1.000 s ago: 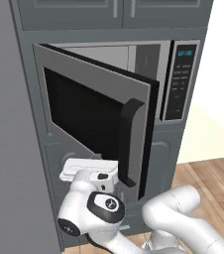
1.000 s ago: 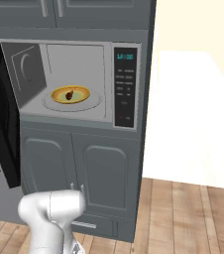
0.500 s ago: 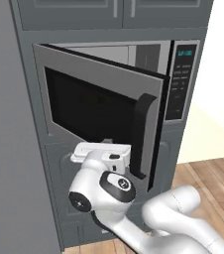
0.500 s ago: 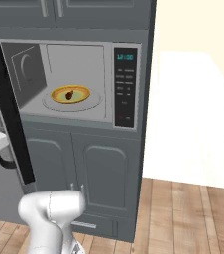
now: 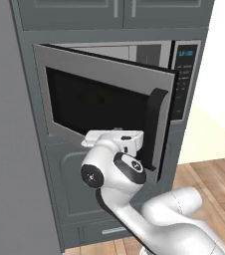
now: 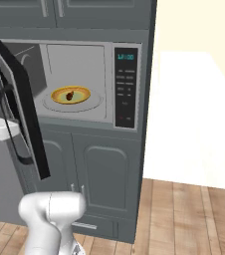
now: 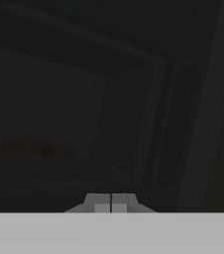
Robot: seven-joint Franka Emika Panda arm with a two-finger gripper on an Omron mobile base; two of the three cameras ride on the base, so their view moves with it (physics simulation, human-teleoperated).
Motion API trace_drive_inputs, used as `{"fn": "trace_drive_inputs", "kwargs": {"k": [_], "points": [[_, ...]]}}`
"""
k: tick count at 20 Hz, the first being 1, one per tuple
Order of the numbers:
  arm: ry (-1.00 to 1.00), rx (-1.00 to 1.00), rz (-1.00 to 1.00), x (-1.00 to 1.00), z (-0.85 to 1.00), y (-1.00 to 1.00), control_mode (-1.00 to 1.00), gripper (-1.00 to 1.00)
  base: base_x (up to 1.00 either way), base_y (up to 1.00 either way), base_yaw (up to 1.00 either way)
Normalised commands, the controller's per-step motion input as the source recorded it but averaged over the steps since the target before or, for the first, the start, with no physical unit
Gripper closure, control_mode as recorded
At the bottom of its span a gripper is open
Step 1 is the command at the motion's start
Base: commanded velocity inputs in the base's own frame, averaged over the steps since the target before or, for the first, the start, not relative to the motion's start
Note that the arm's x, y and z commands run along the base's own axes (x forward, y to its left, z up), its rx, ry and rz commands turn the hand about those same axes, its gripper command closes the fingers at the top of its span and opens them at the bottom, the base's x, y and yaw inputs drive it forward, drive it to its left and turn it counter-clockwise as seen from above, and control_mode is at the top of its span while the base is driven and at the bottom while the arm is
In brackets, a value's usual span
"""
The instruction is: Pick the chicken drumstick from the counter and place it in the microwave. Then turn on the microwave.
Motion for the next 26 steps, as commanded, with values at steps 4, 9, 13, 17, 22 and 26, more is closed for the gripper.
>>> {"fn": "trace_drive_inputs", "kwargs": {"k": [4,9,13,17,22,26], "points": [[0.06,0.00,0.00,0.26,0.00,-0.43,-1.00,1.00,0.00,0.00,0.00],[0.05,0.00,0.00,0.36,0.00,-0.40,-1.00,1.00,0.00,0.00,0.00],[0.02,0.03,0.02,0.40,0.00,-0.36,-1.00,1.00,0.00,0.00,0.00],[0.00,0.06,0.10,0.45,0.00,-0.33,-1.00,1.00,0.00,0.00,0.00],[-0.01,0.09,0.16,0.63,0.00,-0.16,-1.00,1.00,0.00,0.00,0.00],[-0.01,0.12,0.19,0.67,0.00,-0.07,-1.00,1.00,0.00,0.00,0.00]]}}
